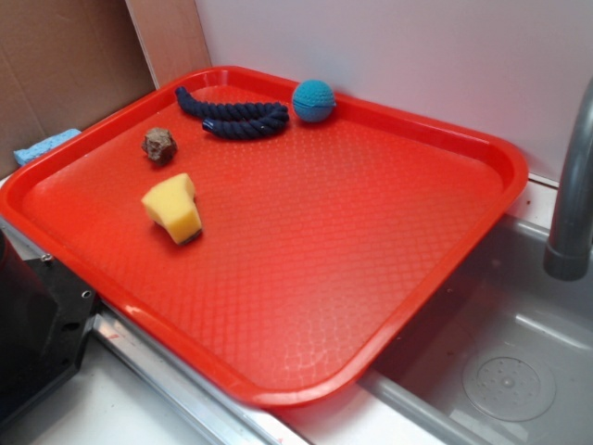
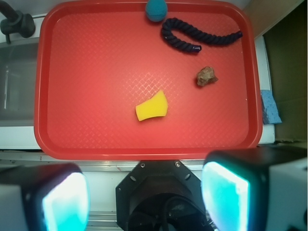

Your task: Grab the rock.

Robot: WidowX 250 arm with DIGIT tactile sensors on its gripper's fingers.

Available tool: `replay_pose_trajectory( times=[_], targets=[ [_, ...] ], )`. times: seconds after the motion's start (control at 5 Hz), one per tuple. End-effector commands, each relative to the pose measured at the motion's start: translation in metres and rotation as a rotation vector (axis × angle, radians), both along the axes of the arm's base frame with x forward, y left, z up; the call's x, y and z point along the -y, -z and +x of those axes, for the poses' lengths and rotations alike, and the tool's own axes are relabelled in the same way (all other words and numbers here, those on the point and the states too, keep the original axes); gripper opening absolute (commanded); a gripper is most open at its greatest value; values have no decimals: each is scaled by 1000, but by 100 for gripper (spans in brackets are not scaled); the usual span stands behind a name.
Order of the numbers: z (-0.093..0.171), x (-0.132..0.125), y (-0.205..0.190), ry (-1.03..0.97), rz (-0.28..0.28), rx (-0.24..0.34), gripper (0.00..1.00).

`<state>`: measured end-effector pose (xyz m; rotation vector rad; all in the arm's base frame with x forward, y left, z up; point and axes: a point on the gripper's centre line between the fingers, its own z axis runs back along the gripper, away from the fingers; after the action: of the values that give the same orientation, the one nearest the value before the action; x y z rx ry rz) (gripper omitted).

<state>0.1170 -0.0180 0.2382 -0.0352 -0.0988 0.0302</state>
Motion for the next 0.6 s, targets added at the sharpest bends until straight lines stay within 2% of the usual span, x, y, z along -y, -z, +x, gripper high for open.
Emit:
replay_pose_trajectory(
  times=[0.0,0.2,0.4],
  targets=[
    [0,0,0,0,0,0,100],
    [1,-8,1,-164,-4,57,100],
    [8,-20,11,-351,-27,85,100]
  ],
)
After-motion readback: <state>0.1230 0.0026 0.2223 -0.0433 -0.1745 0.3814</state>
